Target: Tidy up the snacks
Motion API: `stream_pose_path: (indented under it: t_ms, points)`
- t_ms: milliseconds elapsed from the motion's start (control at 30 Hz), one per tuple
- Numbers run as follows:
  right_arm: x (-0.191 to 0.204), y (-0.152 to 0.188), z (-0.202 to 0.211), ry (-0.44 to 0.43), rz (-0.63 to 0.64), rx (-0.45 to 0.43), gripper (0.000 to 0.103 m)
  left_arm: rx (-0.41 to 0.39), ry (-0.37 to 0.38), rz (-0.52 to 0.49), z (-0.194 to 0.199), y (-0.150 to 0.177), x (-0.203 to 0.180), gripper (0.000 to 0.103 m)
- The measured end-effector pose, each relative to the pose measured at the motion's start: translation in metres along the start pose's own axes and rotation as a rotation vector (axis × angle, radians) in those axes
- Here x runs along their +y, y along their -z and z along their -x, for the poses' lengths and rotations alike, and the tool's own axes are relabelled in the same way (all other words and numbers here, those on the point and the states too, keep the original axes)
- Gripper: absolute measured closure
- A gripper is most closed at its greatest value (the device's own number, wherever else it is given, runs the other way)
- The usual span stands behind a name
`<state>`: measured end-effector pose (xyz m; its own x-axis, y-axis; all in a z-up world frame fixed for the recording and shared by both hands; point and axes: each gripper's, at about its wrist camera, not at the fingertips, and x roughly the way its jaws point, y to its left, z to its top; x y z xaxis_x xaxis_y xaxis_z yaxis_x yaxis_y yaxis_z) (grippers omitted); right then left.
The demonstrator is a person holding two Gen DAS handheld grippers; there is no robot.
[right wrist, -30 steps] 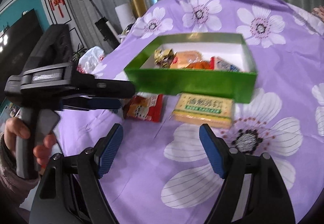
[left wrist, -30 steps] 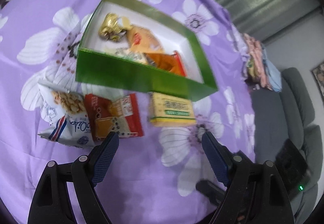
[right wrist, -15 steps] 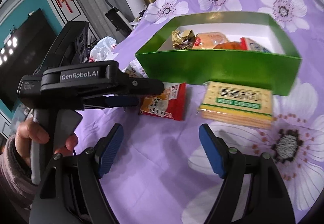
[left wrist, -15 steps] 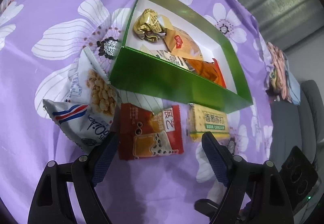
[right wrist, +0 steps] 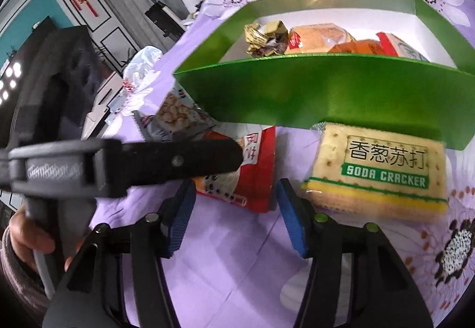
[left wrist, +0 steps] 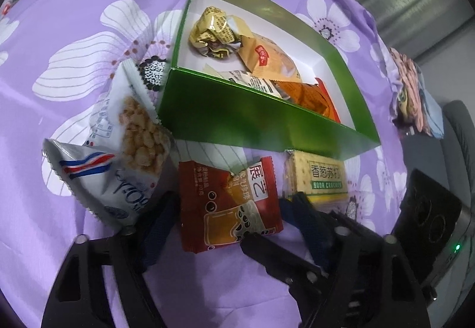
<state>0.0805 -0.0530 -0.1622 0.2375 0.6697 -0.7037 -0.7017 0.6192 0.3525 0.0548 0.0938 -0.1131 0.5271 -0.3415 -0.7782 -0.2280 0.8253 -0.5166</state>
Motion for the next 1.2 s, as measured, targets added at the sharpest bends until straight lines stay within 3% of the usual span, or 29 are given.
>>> stream_pose_path:
  t_ms: [367,467,1200]
  points:
    - [0.004,0.002,0.001,0.049,0.094,0.011,0.065,-0.023,-0.006,-0.026,0.004,0.011,0.006,0.058]
    - [0.005,0.003,0.003,0.043,0.111,0.002,0.073,-0.025,0.006,-0.028,0.008,0.014,0.006,0.061]
    - [0.011,0.023,0.069,0.068,0.124,-0.115,0.076,-0.082,-0.005,-0.239,0.04,0.039,-0.069,0.061]
